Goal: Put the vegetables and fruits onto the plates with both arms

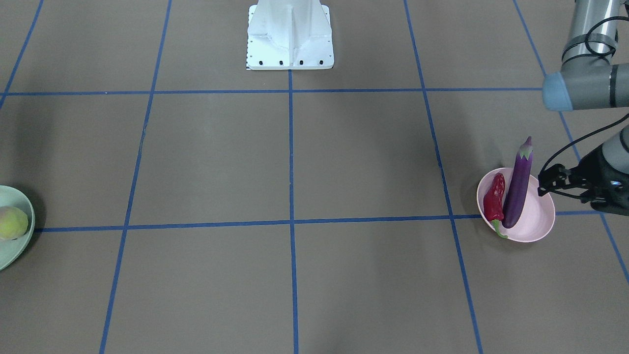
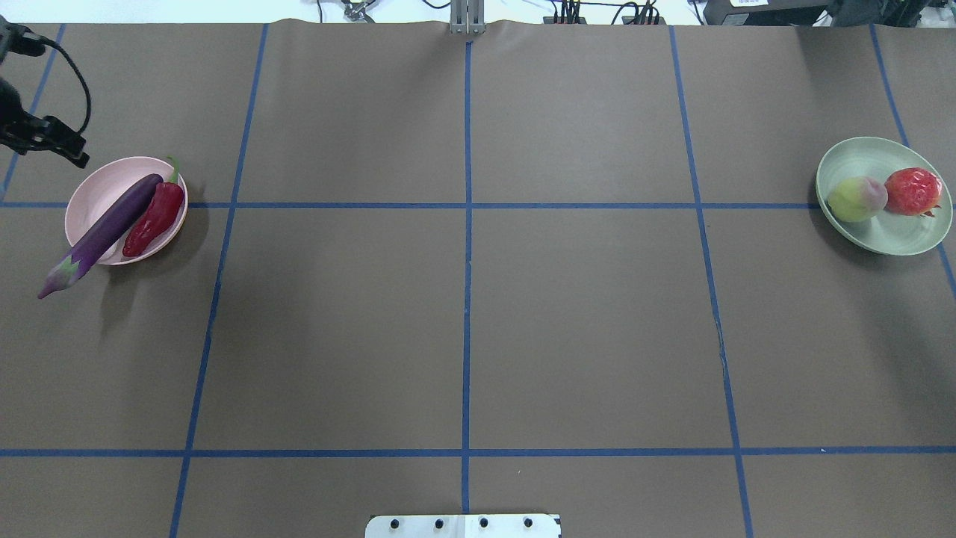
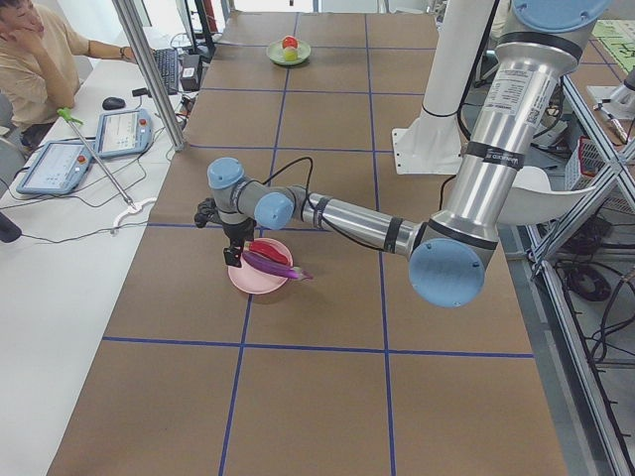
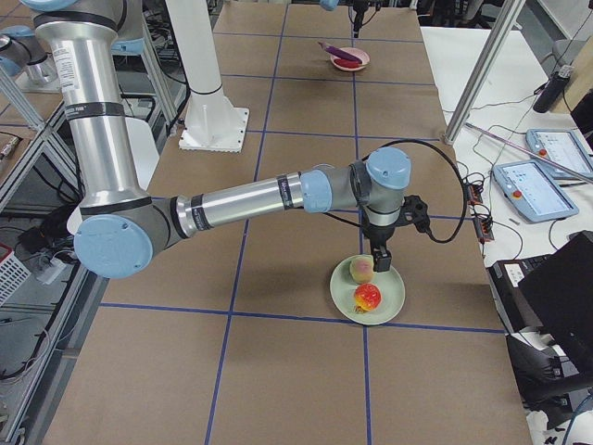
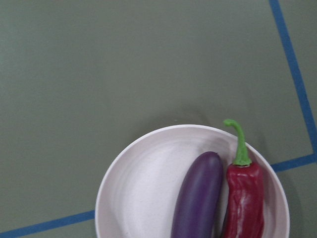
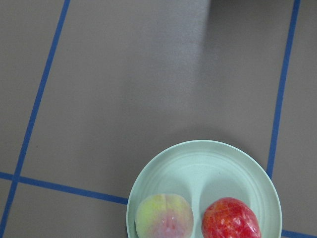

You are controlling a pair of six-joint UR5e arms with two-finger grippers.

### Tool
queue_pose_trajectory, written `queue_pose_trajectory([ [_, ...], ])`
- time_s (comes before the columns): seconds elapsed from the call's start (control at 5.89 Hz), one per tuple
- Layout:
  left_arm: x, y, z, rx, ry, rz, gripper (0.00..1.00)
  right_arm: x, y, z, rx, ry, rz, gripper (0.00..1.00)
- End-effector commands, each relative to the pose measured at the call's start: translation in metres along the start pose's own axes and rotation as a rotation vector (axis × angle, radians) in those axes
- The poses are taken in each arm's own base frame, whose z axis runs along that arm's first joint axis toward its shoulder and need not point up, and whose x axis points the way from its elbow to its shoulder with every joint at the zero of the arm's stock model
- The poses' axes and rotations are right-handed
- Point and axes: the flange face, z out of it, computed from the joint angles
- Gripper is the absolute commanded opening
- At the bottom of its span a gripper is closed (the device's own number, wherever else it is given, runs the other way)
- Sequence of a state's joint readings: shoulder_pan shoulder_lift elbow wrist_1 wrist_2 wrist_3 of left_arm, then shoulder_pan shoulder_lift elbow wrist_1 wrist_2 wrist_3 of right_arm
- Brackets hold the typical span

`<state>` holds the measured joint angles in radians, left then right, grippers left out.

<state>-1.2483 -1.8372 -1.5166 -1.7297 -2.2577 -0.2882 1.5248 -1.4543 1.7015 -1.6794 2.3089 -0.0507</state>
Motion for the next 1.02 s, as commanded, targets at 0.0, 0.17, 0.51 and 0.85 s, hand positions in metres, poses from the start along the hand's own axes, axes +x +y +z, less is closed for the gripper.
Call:
queue_pose_trajectory([
  [0.0, -0.089, 0.040, -0.025, -0.005, 0.005, -0.138, 1.00, 0.033, 0.060, 0.025, -0.065, 0.005, 0.036, 0.99],
  [0.17, -0.139, 0.068, -0.043, 0.002, 0.031, -0.244, 1.00, 0.036, 0.067, 0.030, -0.075, 0.006, 0.051, 1.00],
  [0.51, -0.198, 0.140, -0.083, 0.073, 0.024, -0.147, 1.00, 0.037, 0.065, 0.032, -0.072, 0.004, 0.052, 1.00],
  [0.85, -0.196, 0.240, -0.086, 0.057, 0.016, -0.185, 1.00, 0.036, 0.062, 0.031, -0.069, 0.003, 0.049, 1.00],
])
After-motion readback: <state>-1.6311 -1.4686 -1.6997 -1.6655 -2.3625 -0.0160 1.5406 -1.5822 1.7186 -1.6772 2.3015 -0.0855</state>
